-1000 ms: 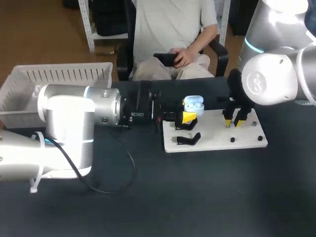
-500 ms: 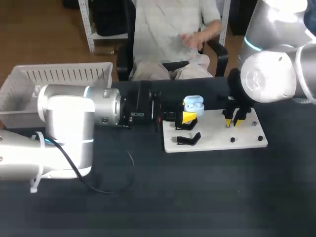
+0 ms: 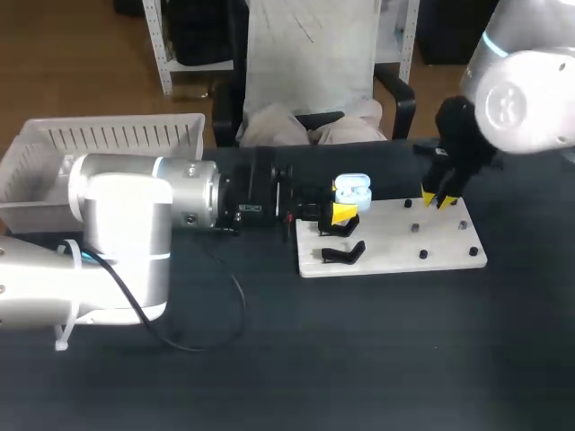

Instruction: Pick up each earbud case from the left stands, insert the matching earbuds, close the lid, and place the case in the box.

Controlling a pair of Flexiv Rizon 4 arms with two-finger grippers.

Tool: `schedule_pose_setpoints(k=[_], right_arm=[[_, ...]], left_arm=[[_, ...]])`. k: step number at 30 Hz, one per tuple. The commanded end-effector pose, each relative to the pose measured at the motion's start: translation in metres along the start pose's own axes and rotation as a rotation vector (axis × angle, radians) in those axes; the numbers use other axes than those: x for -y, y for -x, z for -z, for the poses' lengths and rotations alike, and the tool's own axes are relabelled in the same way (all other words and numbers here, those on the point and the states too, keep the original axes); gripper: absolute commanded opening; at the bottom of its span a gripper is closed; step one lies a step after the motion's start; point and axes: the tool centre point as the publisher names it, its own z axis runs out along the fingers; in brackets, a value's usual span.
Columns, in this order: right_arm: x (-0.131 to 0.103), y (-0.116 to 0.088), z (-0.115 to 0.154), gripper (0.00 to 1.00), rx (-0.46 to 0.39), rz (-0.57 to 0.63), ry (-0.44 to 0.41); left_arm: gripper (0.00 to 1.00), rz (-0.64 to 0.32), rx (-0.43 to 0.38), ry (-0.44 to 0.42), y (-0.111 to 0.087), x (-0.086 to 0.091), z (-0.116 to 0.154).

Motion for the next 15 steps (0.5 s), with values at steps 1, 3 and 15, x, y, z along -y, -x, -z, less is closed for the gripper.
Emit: schedule_pose_setpoints(k=[1, 3, 15], right_arm=[[0.003, -0.019, 0.041, 0.00, 0.021, -0.001, 0.005], [0.001, -0.022, 0.057, 0.00, 0.006, -0.001, 0.004], [-0.049, -0.052, 0.133, 0.00, -0.007, 0.118, 0.052]], left_arm=[[0.00, -0.004, 0.002, 0.010, 0.000, 0.002, -0.001], [0.00, -0.004, 0.002, 0.010, 0.000, 0.002, -0.001], [0.00, -0.004, 0.002, 0.010, 0.000, 0.002, -0.001]])
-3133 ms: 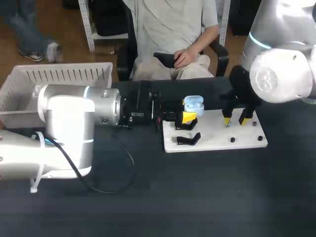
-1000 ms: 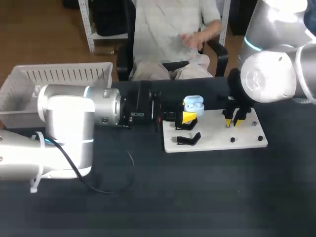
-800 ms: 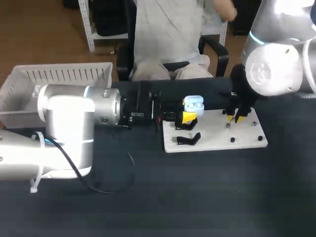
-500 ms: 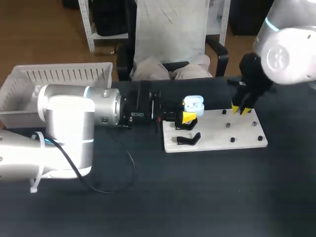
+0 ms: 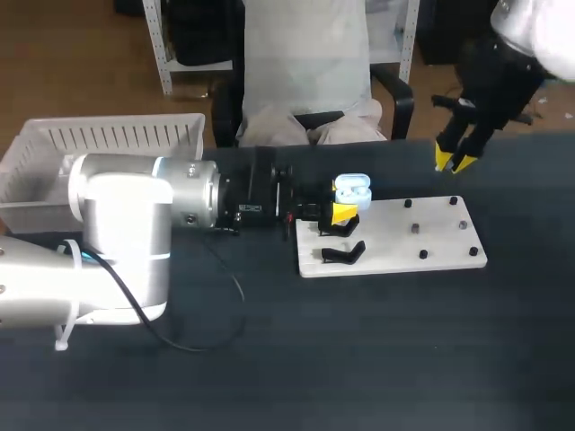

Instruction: Pick up each earbud case from the left stands, insert the matching earbuds, close the lid, and place the case in the box.

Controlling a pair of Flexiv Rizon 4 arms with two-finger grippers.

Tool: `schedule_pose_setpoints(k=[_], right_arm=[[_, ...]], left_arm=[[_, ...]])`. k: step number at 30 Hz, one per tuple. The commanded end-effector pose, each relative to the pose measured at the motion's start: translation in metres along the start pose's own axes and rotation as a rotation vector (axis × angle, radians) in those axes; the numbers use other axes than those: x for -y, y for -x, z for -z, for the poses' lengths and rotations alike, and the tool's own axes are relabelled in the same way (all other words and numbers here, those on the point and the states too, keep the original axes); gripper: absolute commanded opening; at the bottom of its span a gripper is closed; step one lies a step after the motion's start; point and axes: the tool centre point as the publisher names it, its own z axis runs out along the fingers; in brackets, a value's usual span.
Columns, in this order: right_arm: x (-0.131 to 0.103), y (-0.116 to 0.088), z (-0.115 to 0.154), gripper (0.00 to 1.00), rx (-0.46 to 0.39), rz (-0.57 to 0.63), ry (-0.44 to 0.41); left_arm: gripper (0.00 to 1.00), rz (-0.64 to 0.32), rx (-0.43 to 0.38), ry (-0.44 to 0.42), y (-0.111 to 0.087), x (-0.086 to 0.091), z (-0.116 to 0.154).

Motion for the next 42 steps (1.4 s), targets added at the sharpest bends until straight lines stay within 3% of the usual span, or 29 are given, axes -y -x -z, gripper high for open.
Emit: schedule_pose_setpoints(k=[1, 5, 23, 33, 42], right_arm=[[-0.023, -0.017, 0.032, 0.00, -0.006, 0.048, 0.002], [-0.041, -0.017, 0.039, 0.00, -0.024, 0.038, -0.023], [-0.041, -0.017, 0.039, 0.00, -0.024, 0.038, -0.023], [-0.099, -0.011, 0.021, 0.00, -0.098, 0.248, -0.081], [-0.123, -0.015, 0.002, 0.00, -0.169, 0.310, -0.102]], left_arm=[[0.00, -0.004, 0.002, 0.010, 0.000, 0.002, -0.001], [0.00, -0.004, 0.002, 0.010, 0.000, 0.002, -0.001], [0.00, -0.004, 0.002, 0.010, 0.000, 0.002, -0.001], [0.00, -0.004, 0.002, 0.010, 0.000, 0.002, -0.001], [0.00, -0.004, 0.002, 0.010, 0.000, 0.002, -0.001]])
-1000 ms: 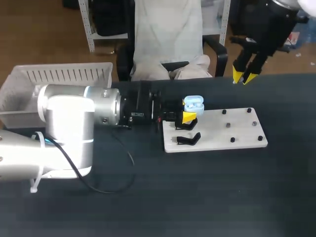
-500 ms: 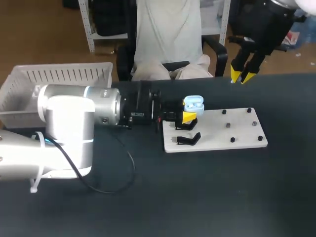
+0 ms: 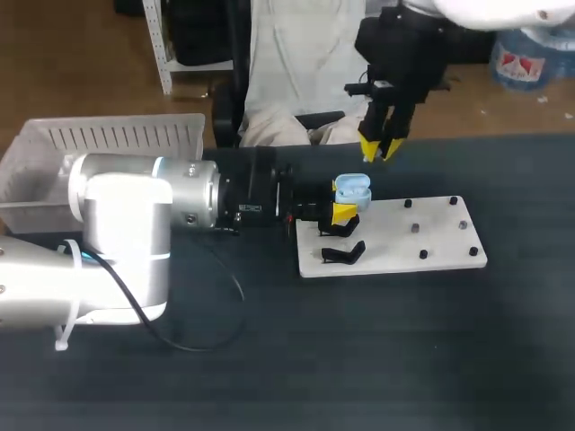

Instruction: Pick up each earbud case from the left stands, insert the matching earbuds, close the lid, and place the case in the box.

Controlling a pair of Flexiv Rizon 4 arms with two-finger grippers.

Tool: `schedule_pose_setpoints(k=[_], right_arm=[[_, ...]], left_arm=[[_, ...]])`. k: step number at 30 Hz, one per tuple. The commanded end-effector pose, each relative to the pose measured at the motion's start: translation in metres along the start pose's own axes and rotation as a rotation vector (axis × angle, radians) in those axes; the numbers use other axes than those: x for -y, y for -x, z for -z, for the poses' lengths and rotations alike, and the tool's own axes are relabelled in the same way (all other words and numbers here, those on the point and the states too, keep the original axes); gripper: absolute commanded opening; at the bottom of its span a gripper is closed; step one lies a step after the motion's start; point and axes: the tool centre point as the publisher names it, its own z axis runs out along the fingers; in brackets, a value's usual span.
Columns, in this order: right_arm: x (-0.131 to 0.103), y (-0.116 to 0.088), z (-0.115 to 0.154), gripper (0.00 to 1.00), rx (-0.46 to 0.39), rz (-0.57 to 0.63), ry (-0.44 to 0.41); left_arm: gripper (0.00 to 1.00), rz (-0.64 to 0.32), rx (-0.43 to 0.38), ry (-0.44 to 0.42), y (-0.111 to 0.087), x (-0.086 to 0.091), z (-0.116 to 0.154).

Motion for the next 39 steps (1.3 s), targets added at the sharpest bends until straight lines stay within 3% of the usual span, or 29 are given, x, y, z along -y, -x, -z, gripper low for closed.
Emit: schedule_pose_setpoints(k=[1, 8, 24, 32, 39], right_arm=[[-0.008, 0.010, -0.007, 0.00, -0.070, 0.008, -0.004], [-0.009, 0.003, -0.018, 0.00, -0.132, 0.004, -0.008], [-0.012, 0.004, -0.020, 0.00, -0.116, 0.008, -0.003], [-0.020, 0.002, -0.027, 0.00, -0.103, 0.044, -0.106], [-0.024, 0.001, -0.031, 0.00, -0.118, 0.060, -0.136]], left_arm=[[0.00, -0.004, 0.002, 0.010, 0.000, 0.002, -0.001], [0.00, -0.004, 0.002, 0.010, 0.000, 0.002, -0.001], [0.00, -0.004, 0.002, 0.010, 0.000, 0.002, -0.001], [0.00, -0.004, 0.002, 0.010, 0.000, 0.002, -0.001], [0.00, -0.004, 0.002, 0.010, 0.000, 0.002, -0.001]])
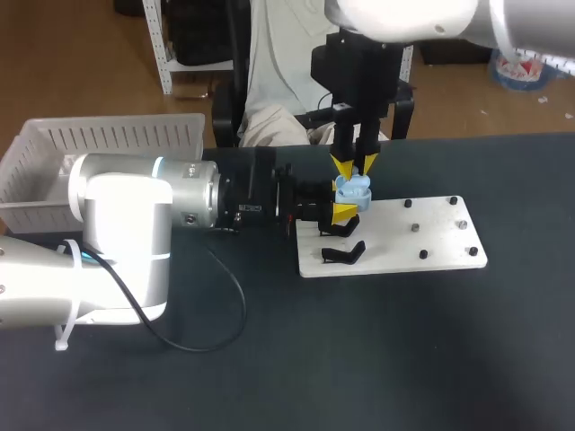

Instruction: Pick up each earbud case from the left stands, insert the matching earbuds, close the lid, and place the case in the box.

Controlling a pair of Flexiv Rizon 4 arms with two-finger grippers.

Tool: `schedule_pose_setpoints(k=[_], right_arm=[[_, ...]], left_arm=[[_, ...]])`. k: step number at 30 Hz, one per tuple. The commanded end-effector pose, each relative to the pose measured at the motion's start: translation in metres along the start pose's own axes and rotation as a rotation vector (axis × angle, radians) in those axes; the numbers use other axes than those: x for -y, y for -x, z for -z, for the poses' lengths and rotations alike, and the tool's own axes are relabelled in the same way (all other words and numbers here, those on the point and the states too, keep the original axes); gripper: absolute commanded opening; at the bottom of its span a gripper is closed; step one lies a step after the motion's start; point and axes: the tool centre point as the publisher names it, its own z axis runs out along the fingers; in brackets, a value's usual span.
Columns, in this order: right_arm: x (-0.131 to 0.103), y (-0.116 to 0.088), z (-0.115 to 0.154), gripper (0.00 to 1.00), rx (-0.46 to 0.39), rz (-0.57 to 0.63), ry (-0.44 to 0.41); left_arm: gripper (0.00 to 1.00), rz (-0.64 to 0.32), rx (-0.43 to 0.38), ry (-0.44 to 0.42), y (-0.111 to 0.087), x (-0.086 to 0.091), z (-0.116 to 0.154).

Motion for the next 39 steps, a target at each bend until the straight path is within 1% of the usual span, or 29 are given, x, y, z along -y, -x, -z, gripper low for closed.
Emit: schedule_pose_setpoints(k=[1, 13, 16, 18, 21, 39], right_arm=[[-0.004, 0.000, -0.004, 0.00, -0.003, -0.002, -0.013], [-0.003, 0.004, -0.016, 0.00, -0.012, 0.000, -0.026], [-0.001, 0.006, -0.018, 0.00, -0.014, -0.001, -0.030], [0.001, 0.007, -0.019, 0.00, -0.010, -0.010, -0.048], [0.003, 0.007, -0.022, 0.00, -0.009, -0.013, -0.047], [0.003, 0.006, -0.027, 0.00, 0.008, -0.013, -0.070]], left_arm=[[0.00, -0.004, 0.002, 0.009, 0.000, 0.002, -0.001], [0.00, -0.004, 0.002, 0.009, 0.000, 0.002, -0.001], [0.00, -0.004, 0.002, 0.009, 0.000, 0.002, -0.001], [0.00, -0.004, 0.002, 0.009, 0.000, 0.002, -0.001], [0.00, -0.004, 0.002, 0.009, 0.000, 0.002, -0.001], [0.00, -0.004, 0.002, 0.009, 0.000, 0.002, -0.001]])
